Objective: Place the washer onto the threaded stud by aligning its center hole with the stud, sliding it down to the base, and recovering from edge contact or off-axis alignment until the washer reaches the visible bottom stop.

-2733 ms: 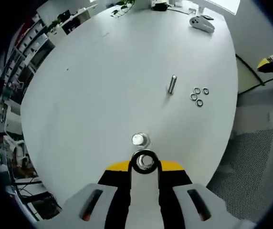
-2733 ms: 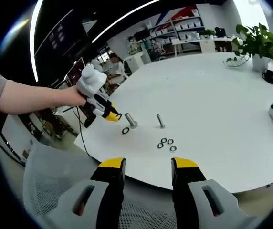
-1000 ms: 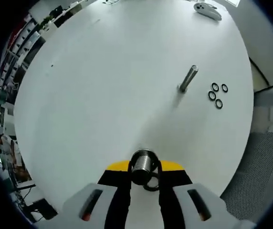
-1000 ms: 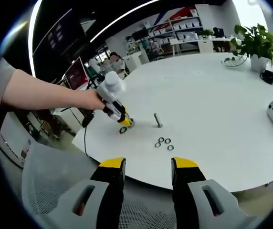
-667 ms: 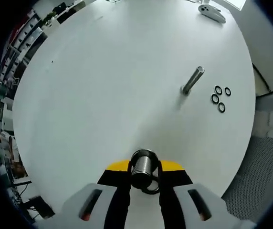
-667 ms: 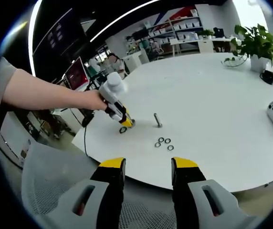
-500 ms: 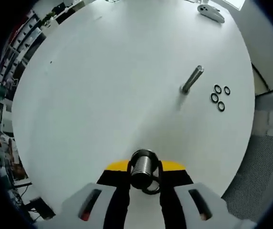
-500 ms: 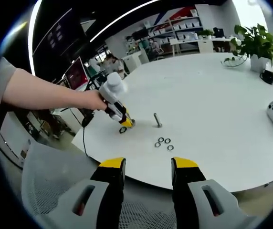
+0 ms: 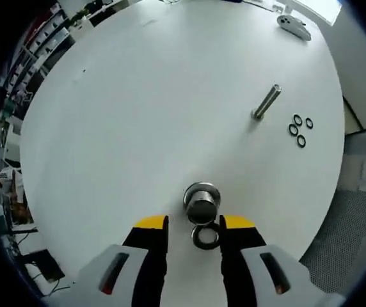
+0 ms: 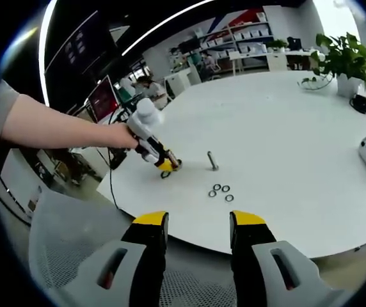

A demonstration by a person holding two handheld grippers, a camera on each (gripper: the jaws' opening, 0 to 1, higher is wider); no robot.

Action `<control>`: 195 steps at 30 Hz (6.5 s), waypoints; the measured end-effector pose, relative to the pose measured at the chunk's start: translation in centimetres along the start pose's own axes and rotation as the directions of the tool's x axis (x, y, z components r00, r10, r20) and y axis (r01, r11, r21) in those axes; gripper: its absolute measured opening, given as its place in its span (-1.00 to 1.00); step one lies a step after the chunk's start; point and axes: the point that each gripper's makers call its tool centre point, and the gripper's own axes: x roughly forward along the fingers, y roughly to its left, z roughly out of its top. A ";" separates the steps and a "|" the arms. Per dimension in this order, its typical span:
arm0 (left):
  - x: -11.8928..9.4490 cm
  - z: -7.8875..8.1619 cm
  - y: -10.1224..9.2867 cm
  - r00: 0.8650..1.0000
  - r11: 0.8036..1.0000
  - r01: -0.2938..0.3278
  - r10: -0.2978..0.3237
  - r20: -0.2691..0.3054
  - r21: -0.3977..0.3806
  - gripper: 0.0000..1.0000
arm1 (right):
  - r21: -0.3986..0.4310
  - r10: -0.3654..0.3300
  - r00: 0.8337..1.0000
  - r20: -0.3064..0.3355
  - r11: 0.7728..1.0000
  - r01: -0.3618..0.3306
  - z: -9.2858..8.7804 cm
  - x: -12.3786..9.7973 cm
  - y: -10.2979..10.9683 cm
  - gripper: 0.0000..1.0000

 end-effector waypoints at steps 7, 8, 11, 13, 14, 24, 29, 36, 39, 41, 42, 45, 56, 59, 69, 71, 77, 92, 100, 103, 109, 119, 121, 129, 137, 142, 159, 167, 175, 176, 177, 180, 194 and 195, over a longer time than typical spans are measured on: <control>0.4 -1.0 -0.9 1.000 0.998 0.023 -0.023 -0.008 -0.057 -0.36 | -0.003 0.004 1.000 -0.002 1.000 -0.004 0.0 0.0 0.1 -0.19; 0.5 -1.1 -1.0 1.000 0.998 0.021 -0.022 -0.012 -0.054 -0.37 | -0.006 0.006 1.000 -0.002 1.000 -0.006 0.0 0.0 0.1 -0.19; 0.7 -1.2 -1.1 1.000 0.998 0.022 -0.023 -0.020 -0.057 -0.37 | -0.009 0.008 1.000 -0.001 1.000 -0.008 0.0 0.0 0.2 -0.19; 0.7 -1.1 -1.1 1.000 0.997 0.023 -0.025 -0.016 -0.070 -0.39 | -0.008 0.007 1.000 0.000 1.000 -0.007 0.0 0.0 0.1 -0.19; 0.7 -1.1 -1.1 1.000 0.997 0.024 -0.025 -0.016 -0.070 -0.40 | -0.008 0.007 1.000 0.000 1.000 -0.007 0.0 0.0 0.1 -0.20; 0.7 -1.3 -1.4 1.000 0.995 0.029 -0.030 -0.008 -0.096 -0.42 | -0.009 0.009 1.000 -0.001 1.000 -0.009 0.0 0.0 0.2 -0.20; 0.6 -1.4 -1.5 1.000 0.993 0.026 -0.025 0.008 -0.116 -0.42 | -0.012 0.010 1.000 -0.003 1.000 -0.010 0.0 0.0 0.2 -0.20; 0.7 -1.7 -1.5 1.000 0.992 0.030 -0.029 0.009 -0.120 -0.43 | -0.011 0.008 1.000 -0.001 1.000 -0.008 0.0 0.0 0.2 -0.20; 0.7 -1.7 -1.6 1.000 0.992 0.024 -0.023 0.012 -0.127 -0.43 | -0.014 0.010 1.000 -0.003 1.000 -0.010 0.0 0.1 0.2 -0.20; 0.7 -1.7 -1.6 1.000 0.991 0.023 -0.021 0.015 -0.129 -0.44 | -0.014 0.011 1.000 -0.004 1.000 -0.011 0.0 0.1 0.2 -0.21; 0.8 -1.7 -1.5 1.000 0.991 0.024 -0.022 0.016 -0.130 -0.44 | -0.015 0.011 1.000 -0.005 1.000 -0.011 0.0 0.1 0.2 -0.21; 0.6 -1.8 -1.6 0.999 0.991 0.025 -0.023 0.022 -0.130 -0.44 | -0.018 0.013 1.000 -0.008 1.000 -0.013 0.0 0.1 0.3 -0.21; 0.7 -1.9 -1.6 1.000 0.990 0.023 -0.023 -0.002 -0.141 -0.58 | -0.019 0.014 1.000 -0.011 1.000 -0.015 -0.1 0.1 0.3 -0.21; 0.6 -1.9 -1.8 1.000 0.990 0.019 -0.021 -0.010 -0.141 -0.58 | -0.018 0.014 1.000 -0.009 1.000 -0.014 -0.1 0.1 0.3 -0.21; 0.7 -2.0 -1.6 1.000 0.987 0.014 -0.015 -0.001 -0.163 -0.59 | -0.015 0.015 1.000 -0.008 1.000 -0.015 -0.1 0.1 0.3 -0.23; 0.6 -2.0 -1.6 1.000 0.982 0.012 -0.007 0.027 -0.187 -0.59 | -0.015 0.016 1.000 -0.009 1.000 -0.016 -0.1 0.1 0.3 -0.23; 0.5 -1.9 -1.7 0.999 0.983 0.014 -0.007 0.035 -0.183 -0.59 | -0.015 0.017 1.000 -0.007 1.000 -0.017 0.0 0.1 0.3 -0.23; 0.6 -1.9 -1.8 1.000 0.982 0.011 -0.010 0.002 -0.191 -0.59 | -0.018 0.016 1.000 -0.014 1.000 -0.017 -0.2 0.1 0.3 -0.24; 0.5 -2.3 -2.1 1.000 0.980 0.011 -0.008 0.017 -0.199 -0.59 | -0.021 0.017 1.000 -0.017 1.000 -0.017 -0.2 0.1 0.4 -0.24; 0.5 -2.5 -2.1 1.000 0.981 0.015 -0.012 0.015 -0.195 -0.59 | -0.023 0.018 1.000 -0.019 1.000 -0.019 -0.2 0.2 0.4 -0.24; 0.4 -2.9 -2.5 1.000 0.984 0.008 -0.004 0.025 -0.176 -0.60 | -0.025 0.019 1.000 -0.021 1.000 -0.019 -0.2 0.2 0.4 -0.24; 0.1 -4.4 -3.0 0.999 0.988 0.026 -0.023 0.026 -0.149 -0.60 | -0.023 0.021 1.000 -0.019 1.000 -0.021 -0.2 0.1 0.4 -0.24; 0.0 -4.5 -3.0 0.999 0.989 0.026 -0.023 0.023 -0.144 -0.60 | -0.023 0.022 1.000 -0.019 0.999 -0.023 -0.2 0.2 0.4 -0.24; 0.0 -4.6 -3.0 0.999 0.993 0.034 -0.032 0.017 -0.112 -0.61 | -0.021 0.020 1.000 -0.021 1.000 -0.020 -0.3 0.2 0.4 -0.24; -0.5 -4.8 -3.0 0.999 0.997 0.031 -0.030 0.012 -0.077 -0.62 | -0.020 0.017 1.000 -0.019 1.000 -0.018 -0.3 0.2 0.4 -0.24; -1.6 -4.3 -3.1 0.999 0.998 0.023 -0.021 0.029 -0.057 -0.62 | -0.023 0.023 1.000 -0.020 0.999 -0.023 -0.2 0.2 0.4 -0.24; -6.2 0.5 -2.3 0.992 0.996 0.001 -0.012 0.123 0.087 -0.62 | -0.015 0.020 1.000 -0.012 1.000 -0.020 -0.1 0.1 0.3 -0.24; -6.8 2.1 -2.1 0.988 0.995 -0.008 -0.007 0.151 0.097 -0.62 | -0.015 0.023 1.000 -0.009 1.000 -0.023 0.0 0.1 0.4 -0.24; -6.2 3.3 -1.6 0.989 0.993 -0.018 0.001 0.147 0.114 -0.62 | -0.015 0.025 1.000 -0.011 1.000 -0.025 -0.1 0.2 0.4 -0.24; -6.0 3.3 -1.6 0.991 0.993 -0.013 -0.003 0.137 0.117 -0.62 | -0.015 0.025 1.000 -0.012 1.000 -0.025 -0.1 0.2 0.4 -0.24; -5.9 3.3 -1.7 0.991 0.992 -0.011 -0.005 0.132 0.122 -0.62 | -0.016 0.026 1.000 -0.012 1.000 -0.026 -0.1 0.2 0.4 -0.24; -5.6 3.4 -1.5 0.993 0.990 -0.018 0.002 0.119 0.141 -0.62 | -0.015 0.028 1.000 -0.009 1.000 -0.028 0.0 0.2 0.5 -0.24; -4.6 3.8 -1.0 0.997 0.988 -0.012 0.000 0.081 0.153 -0.61 | -0.012 0.027 1.000 -0.008 1.000 -0.027 0.0 0.2 0.5 -0.24; -4.6 4.0 -0.9 0.997 0.988 -0.015 0.002 0.083 0.155 -0.61 | -0.012 0.026 1.000 -0.008 1.000 -0.026 0.0 0.1 0.5 -0.25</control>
